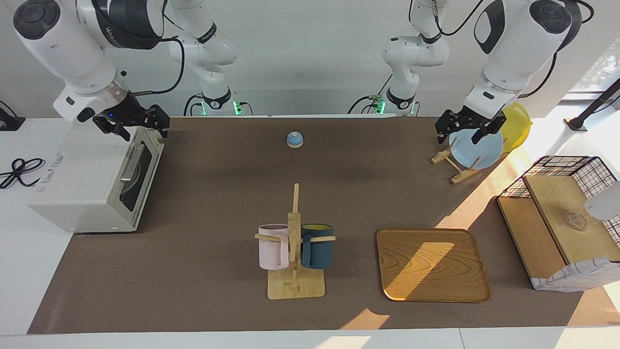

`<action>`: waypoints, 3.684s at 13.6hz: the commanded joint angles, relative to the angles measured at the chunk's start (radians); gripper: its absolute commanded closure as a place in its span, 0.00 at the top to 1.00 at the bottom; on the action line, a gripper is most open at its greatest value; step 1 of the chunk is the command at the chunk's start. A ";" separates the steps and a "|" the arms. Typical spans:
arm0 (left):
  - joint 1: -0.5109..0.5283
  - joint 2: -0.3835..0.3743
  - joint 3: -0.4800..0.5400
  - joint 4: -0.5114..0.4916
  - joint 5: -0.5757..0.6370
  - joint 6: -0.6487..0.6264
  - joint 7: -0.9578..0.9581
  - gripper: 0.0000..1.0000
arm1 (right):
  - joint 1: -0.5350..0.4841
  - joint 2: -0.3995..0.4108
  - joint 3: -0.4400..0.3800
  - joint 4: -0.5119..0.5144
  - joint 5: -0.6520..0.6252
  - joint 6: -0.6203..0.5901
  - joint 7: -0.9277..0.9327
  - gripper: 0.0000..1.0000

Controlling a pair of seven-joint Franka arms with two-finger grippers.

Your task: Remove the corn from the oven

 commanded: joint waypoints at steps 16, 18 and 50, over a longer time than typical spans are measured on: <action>0.001 -0.032 0.001 -0.036 0.018 0.019 0.004 1.00 | -0.166 -0.085 0.003 -0.379 -0.065 0.337 0.059 0.00; 0.001 -0.032 0.001 -0.036 0.018 0.019 0.004 1.00 | -0.163 -0.085 0.003 -0.381 -0.054 0.338 0.097 0.00; 0.001 -0.032 0.001 -0.036 0.018 0.019 0.004 1.00 | -0.018 0.003 0.006 -0.505 -0.028 0.507 0.129 0.52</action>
